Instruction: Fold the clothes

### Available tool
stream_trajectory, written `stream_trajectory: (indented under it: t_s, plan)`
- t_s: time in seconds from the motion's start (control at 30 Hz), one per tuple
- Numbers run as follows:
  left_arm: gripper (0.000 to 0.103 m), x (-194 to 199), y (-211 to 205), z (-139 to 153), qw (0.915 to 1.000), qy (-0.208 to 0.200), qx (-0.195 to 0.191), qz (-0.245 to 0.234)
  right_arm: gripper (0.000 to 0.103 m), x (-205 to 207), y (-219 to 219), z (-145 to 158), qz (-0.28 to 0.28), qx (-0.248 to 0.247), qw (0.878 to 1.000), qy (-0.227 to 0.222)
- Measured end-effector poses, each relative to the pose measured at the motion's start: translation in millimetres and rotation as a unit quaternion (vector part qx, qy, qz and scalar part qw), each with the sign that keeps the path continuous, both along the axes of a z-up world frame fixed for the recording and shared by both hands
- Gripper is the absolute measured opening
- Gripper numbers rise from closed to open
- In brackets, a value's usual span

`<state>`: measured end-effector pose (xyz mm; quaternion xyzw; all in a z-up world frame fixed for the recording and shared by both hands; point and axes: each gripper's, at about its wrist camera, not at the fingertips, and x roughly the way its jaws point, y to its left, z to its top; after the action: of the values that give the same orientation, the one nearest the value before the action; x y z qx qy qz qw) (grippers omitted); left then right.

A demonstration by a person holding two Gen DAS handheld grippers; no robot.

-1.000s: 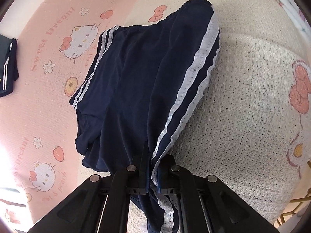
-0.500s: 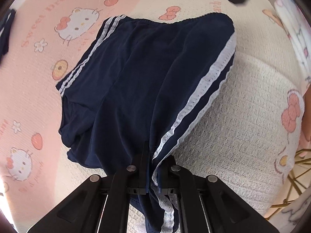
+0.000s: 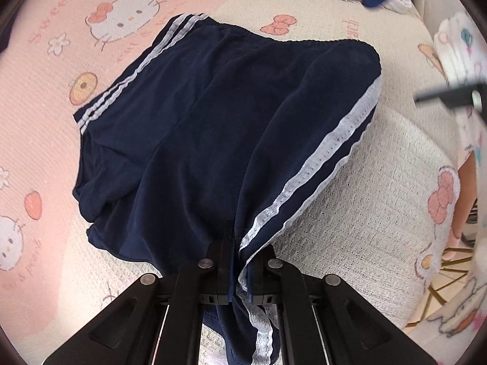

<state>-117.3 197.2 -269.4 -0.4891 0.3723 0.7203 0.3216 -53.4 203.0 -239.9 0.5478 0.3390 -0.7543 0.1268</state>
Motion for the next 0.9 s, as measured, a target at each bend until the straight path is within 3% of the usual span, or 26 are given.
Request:
stream_trajectory:
  t_s: [0.27,0.4,0.6,0.73,0.9]
  plan:
    - [0.003,3,-1,-1,1.0000,0.003,0.002,0.003,0.074,1,-23,-30,0.038,0.066,0.997,0.004]
    - [0.003,4,0,-1,1.0000,0.005,0.000,0.002,0.077,9,-37,-44,0.069,0.121,0.989,0.047]
    - [0.003,8,-2,-3,0.9998,0.019,-0.006,-0.010,0.078,16,-41,-48,0.082,0.162,0.978,0.107]
    - [0.003,9,1,-4,0.9993,0.031,-0.012,-0.014,0.078,16,-44,-48,0.092,0.211,0.964,0.131]
    - [0.006,5,-3,-3,0.9996,0.028,0.000,0.005,0.078,5,-38,-47,0.075,0.209,0.965,0.136]
